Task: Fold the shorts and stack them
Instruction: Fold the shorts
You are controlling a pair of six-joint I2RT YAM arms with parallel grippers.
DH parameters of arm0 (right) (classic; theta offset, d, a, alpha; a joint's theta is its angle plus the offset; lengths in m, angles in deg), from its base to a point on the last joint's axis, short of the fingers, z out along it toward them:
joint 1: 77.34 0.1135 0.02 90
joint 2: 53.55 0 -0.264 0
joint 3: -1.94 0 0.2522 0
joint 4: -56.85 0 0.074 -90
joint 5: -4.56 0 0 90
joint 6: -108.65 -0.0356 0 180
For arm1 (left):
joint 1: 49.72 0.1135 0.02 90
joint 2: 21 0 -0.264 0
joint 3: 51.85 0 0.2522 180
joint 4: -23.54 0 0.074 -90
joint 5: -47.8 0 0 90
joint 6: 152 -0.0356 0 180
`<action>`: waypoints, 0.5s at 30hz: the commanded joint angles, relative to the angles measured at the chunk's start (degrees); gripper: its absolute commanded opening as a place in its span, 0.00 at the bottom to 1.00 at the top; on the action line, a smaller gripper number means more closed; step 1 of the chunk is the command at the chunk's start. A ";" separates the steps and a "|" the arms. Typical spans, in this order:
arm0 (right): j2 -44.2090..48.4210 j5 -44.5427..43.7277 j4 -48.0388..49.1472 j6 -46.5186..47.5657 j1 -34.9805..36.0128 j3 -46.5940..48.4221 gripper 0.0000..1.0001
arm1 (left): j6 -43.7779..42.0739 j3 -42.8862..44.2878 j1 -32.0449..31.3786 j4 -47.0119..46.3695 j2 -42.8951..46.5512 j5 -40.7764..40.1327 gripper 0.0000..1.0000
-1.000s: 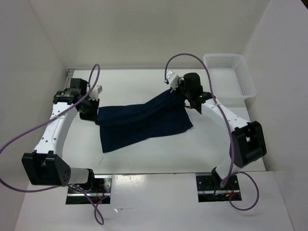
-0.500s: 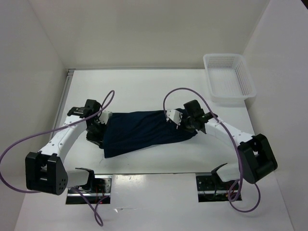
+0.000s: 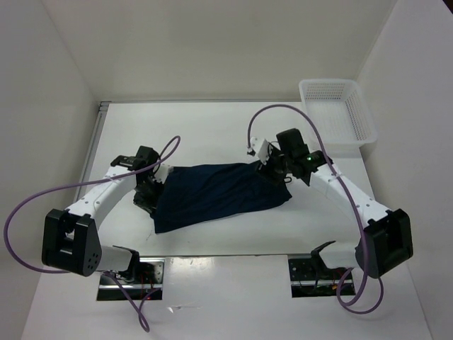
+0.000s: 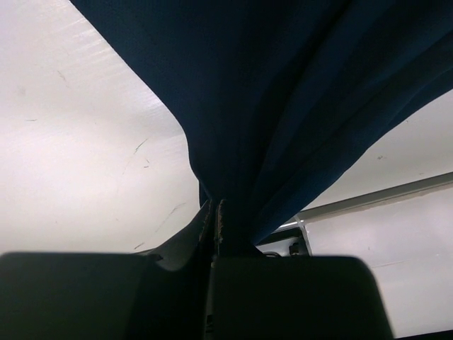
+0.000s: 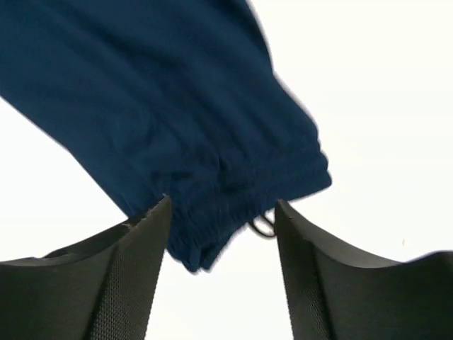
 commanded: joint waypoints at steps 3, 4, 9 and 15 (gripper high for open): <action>-2.86 7.15 0.00 -16.33 -0.38 4.95 0.60 | -0.21 -0.34 -0.21 -0.15 -0.11 -0.65 0.00; -3.56 7.15 0.62 -16.34 -0.38 4.43 0.60 | -0.21 -0.34 -0.21 -0.67 -0.11 -0.65 0.00; -6.12 -5.56 4.57 -11.86 2.60 -0.85 0.60 | -0.21 -0.34 -0.21 -0.68 -0.11 -1.18 0.00; -8.76 -8.58 7.13 -9.13 2.60 -2.96 0.60 | -0.21 -0.34 -0.21 -1.21 -0.11 -1.18 0.00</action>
